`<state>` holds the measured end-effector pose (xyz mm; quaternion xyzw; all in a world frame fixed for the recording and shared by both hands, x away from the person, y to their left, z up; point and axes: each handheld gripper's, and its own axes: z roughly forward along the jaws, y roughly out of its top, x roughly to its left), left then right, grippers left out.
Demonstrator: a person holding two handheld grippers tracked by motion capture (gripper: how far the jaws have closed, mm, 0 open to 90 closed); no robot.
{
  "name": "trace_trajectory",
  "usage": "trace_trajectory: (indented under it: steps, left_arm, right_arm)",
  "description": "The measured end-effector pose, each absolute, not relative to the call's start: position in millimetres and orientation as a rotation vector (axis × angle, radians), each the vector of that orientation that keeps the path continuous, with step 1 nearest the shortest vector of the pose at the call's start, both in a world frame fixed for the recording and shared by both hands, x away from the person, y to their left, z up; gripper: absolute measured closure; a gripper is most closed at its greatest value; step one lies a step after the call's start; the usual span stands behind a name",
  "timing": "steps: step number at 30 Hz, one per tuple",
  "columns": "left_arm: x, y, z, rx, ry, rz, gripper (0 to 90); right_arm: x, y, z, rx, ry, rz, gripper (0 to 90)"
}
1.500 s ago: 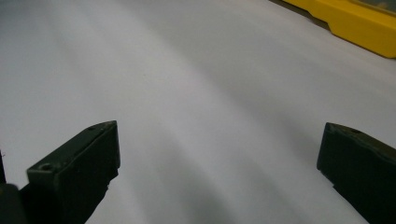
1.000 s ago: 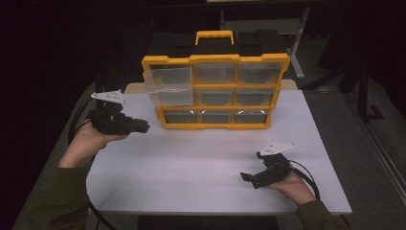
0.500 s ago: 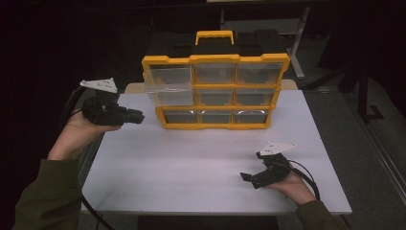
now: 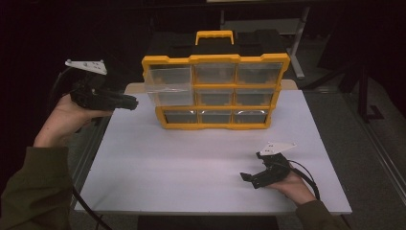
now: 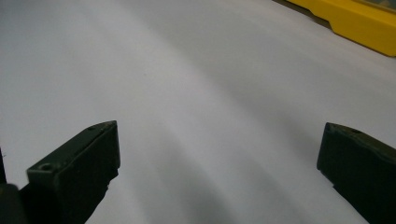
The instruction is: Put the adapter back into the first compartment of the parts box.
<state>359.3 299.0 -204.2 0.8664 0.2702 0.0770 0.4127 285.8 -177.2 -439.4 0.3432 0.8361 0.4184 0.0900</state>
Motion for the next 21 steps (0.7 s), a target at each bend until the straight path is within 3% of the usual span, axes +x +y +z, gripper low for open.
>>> trace_trajectory:
  steps: [21]
  left_arm:
    - [384.6,263.0,-151.8,2.160,0.581,0.238,76.5]
  right_arm:
    - [288.3,-178.9,-443.3,1.022,2.497,1.253,0.0]
